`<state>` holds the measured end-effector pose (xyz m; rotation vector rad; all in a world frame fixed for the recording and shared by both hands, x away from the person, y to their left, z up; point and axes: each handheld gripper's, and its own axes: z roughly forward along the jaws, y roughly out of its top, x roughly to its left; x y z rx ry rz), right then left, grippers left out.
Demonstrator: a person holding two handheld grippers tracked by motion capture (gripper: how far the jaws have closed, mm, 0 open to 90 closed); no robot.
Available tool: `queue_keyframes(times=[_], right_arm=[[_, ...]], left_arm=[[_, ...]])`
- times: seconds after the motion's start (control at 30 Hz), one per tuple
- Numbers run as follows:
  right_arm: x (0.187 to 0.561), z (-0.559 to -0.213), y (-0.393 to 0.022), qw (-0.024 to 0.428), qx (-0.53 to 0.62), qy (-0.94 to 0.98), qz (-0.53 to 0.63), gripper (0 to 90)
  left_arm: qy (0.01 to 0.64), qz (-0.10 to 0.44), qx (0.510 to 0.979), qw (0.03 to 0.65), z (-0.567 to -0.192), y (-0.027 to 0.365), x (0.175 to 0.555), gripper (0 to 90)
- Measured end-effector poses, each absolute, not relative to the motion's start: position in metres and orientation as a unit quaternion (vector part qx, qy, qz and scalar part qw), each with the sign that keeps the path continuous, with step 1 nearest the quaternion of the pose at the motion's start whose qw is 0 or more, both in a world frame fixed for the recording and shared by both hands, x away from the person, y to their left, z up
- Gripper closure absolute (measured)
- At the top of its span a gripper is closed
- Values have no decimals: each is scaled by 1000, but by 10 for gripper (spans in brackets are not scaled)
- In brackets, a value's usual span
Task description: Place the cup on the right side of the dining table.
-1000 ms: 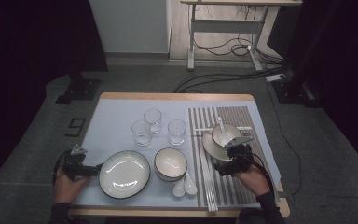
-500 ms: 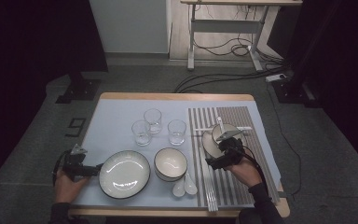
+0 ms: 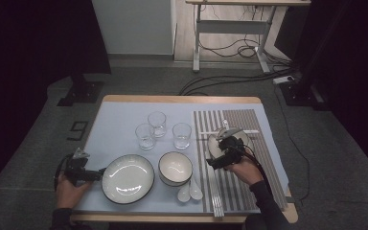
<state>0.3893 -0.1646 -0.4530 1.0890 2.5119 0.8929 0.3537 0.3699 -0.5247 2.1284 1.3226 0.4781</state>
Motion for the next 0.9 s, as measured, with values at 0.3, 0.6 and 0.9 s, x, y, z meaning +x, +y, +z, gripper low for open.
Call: queue_keyframes(times=[0.3,0.6,0.9], right_arm=[[399,-455,-156,124,372,868,304,0],[408,-453,-148,123,373,868,304,0],[419,-450,-138,130,367,873,295,3]], left_arm=[[496,179,798,291,-525,370,354,0],[496,179,798,291,-525,370,354,0],[496,179,798,291,-525,370,354,0]])
